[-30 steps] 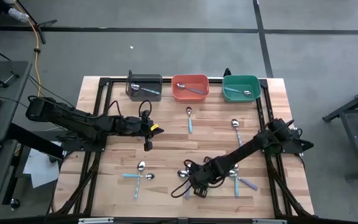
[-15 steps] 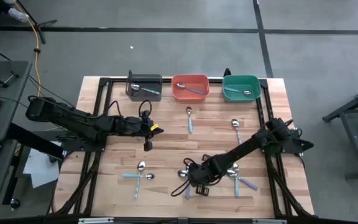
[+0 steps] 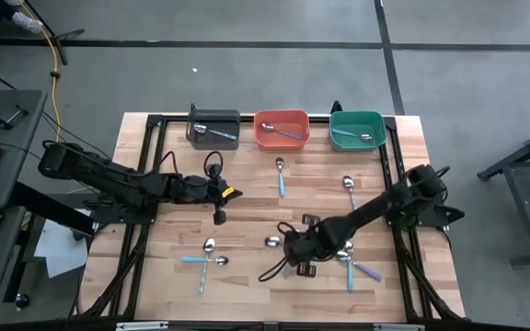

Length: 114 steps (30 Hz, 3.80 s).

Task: Sort silverware by color (type)
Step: Put the blue patterned spoon into the black bin

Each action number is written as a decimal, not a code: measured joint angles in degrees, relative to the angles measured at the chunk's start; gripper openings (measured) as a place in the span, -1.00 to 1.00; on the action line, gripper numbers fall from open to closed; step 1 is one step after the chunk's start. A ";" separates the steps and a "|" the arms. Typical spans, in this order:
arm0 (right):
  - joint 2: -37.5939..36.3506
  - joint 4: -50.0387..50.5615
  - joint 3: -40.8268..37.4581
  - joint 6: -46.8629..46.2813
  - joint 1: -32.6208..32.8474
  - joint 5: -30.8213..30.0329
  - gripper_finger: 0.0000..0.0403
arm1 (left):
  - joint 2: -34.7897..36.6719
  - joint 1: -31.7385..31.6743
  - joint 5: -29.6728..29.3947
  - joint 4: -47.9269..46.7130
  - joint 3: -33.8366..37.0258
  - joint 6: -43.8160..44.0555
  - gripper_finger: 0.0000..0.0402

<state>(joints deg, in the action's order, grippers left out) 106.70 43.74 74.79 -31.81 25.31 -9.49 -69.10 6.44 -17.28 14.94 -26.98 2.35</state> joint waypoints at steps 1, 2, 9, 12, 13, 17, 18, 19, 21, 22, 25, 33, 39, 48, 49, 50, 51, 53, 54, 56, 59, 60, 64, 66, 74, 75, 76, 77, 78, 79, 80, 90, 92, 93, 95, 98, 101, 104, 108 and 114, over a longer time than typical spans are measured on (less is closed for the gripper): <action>-0.26 0.79 -0.14 0.80 -0.32 -1.16 -0.98 | 0.00 0.00 -0.02 0.20 0.00 -0.05 -1.00; -0.70 1.36 -0.20 1.69 -0.74 -1.72 -0.98 | 0.00 -0.02 -0.12 0.41 0.00 -0.12 -1.00; -2.25 -4.06 -4.35 10.48 -6.03 -4.58 -0.99 | 0.00 -0.02 -0.61 2.08 0.04 -1.09 -1.00; -2.63 -9.52 -7.33 14.65 -8.73 -5.34 -0.99 | 0.00 -0.02 -1.71 5.25 0.88 -1.95 -1.00; -2.77 -10.96 -8.21 16.05 -9.55 -5.89 -0.99 | 0.00 -0.03 -2.00 7.44 1.78 -2.17 -1.00; -4.56 -16.34 -10.26 21.67 -12.56 -7.03 -0.99 | -0.02 -0.69 -2.95 20.07 7.07 -2.65 -1.00; -5.29 -17.71 -10.69 22.96 -13.28 -7.02 -0.99 | -0.02 -0.90 -2.97 23.40 8.51 -2.98 -1.00; -6.08 -18.87 -11.31 24.05 -13.97 -7.01 -0.99 | 0.00 -1.18 -3.11 26.42 9.89 -3.18 -1.00; -8.28 -20.56 -12.77 26.51 -15.31 -7.03 -0.99 | 0.00 -1.63 -3.15 32.08 12.11 -3.50 -1.00; -9.65 -22.74 -13.73 27.67 -15.89 -7.02 -0.99 | 0.00 -1.99 -3.20 34.86 13.09 -3.49 -1.00; -14.78 -30.40 -18.02 30.90 -17.70 -7.09 -0.99 | 0.00 -2.95 -3.38 41.28 15.17 -2.92 -1.00; -24.10 -64.93 -34.64 38.85 -22.89 -3.83 -0.99 | 0.00 -3.85 3.69 45.34 15.19 -1.96 -0.95; -23.38 -80.80 -37.80 37.24 -25.29 5.76 -0.99 | 0.00 -3.72 4.97 45.37 12.32 -1.95 -0.75; -21.89 -84.19 -36.92 38.02 -23.38 6.81 -0.99 | -3.16 -3.65 15.10 45.17 5.76 -1.04 -0.35; -21.89 -85.07 -36.92 37.93 -23.09 6.82 -0.99 | -4.31 -3.62 16.31 44.99 4.86 -1.03 -0.32; -21.93 -85.60 -36.92 37.90 -22.79 6.81 -0.99 | -5.51 -3.46 16.96 44.81 3.94 -1.04 -0.30; -21.94 -85.68 -36.92 38.03 -22.45 6.83 -0.99 | -6.91 -3.23 16.97 44.86 2.74 -1.06 -0.28; -21.89 -85.64 -36.92 38.09 -21.87 6.96 -0.99 | -9.46 -2.91 16.96 44.98 0.49 -1.82 -0.25; -21.89 -85.96 -36.92 38.09 -21.63 7.01 -0.99 | -10.84 -2.81 16.94 44.99 -0.80 -2.64 -0.23; -21.89 -86.09 -36.92 38.09 -21.28 7.01 -0.99 | -13.33 -2.60 16.90 44.97 -3.30 -3.84 -0.21; -21.89 -86.19 -36.92 38.16 -20.91 6.99 -0.99 | -16.33 -2.60 16.87 45.26 -6.73 -5.06 -0.21; -21.89 -86.28 -36.92 38.17 -20.79 6.98 -0.99 | -16.89 -2.60 16.87 45.04 -7.39 -5.46 -0.21; -21.89 -86.20 -36.92 38.22 -20.75 6.97 -0.99 | -18.74 -2.67 17.02 45.00 -9.49 -6.52 -0.21; -21.91 -86.12 -36.92 38.26 -20.75 6.97 -0.99 | -19.29 -2.67 17.02 45.28 -10.20 -6.98 -0.21; -21.91 -86.07 -36.92 38.27 -20.77 6.94 -0.99 | -19.34 -2.67 17.05 45.14 -10.56 -7.11 -0.51; -21.90 -86.07 -36.92 38.27 -20.77 6.92 -0.99 | -19.34 -2.67 17.05 45.21 -10.56 -7.13 -0.58; -21.91 -86.07 -36.92 38.27 -20.77 6.92 -0.99 | -19.34 -2.67 17.05 45.16 -10.56 -7.12 -0.65; -21.91 -86.07 -36.92 38.27 -20.77 6.94 -0.99 | -19.34 -2.67 17.03 45.09 -10.56 -7.13 -0.72; -21.91 -86.07 -36.92 38.27 -20.77 6.97 -0.99 | -19.34 -2.67 17.03 45.11 -10.56 -7.12 -0.79; -21.89 -86.03 -36.92 38.27 -20.75 6.94 -0.99 | -19.34 -2.67 17.03 45.13 -10.56 -7.10 -0.86; -21.90 -86.01 -36.92 38.23 -20.75 6.97 -0.99 | -19.34 -2.67 17.03 45.11 -10.56 -7.12 -0.92; -21.90 -85.14 -36.92 37.86 -20.75 1.17 -0.79 | -18.67 -2.93 8.66 45.17 -10.47 -4.18 -0.97; -21.91 -84.57 -36.92 37.85 -20.77 -2.26 -0.73 | -17.71 -3.62 4.85 44.98 -10.47 -1.63 -0.97; -21.91 -84.09 -36.92 37.85 -20.80 -4.43 -0.71 | -17.21 -4.11 2.43 44.84 -10.46 -0.31 -0.97; -21.91 -82.64 -36.92 37.61 -20.79 -8.87 -0.66 | -15.59 -5.57 -2.34 44.36 -10.17 1.66 -0.97; -21.90 -80.72 -36.92 36.28 -20.84 -14.35 -0.63 | -12.27 -9.70 -7.73 41.16 -9.03 3.08 -0.97; -21.91 -79.17 -36.92 36.30 -21.17 -15.88 -0.63 | -8.67 -16.53 -10.87 35.30 -6.73 7.34 -0.97; -21.91 -78.57 -36.92 36.31 -21.16 -15.97 -0.64 | -5.82 -24.68 -11.32 33.87 -2.84 12.95 -0.97; -21.91 -78.59 -36.92 36.34 -21.16 -15.83 -0.64 | -4.83 -36.69 -9.18 35.74 3.06 23.11 -0.97; -21.91 -78.64 -36.92 36.77 -21.74 -15.83 -0.64 | -7.72 -49.74 -0.72 38.09 5.63 32.03 -0.97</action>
<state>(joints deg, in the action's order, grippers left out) 84.79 -34.89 37.87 4.96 3.56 -25.32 -76.82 -43.30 -18.00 53.04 -21.35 34.38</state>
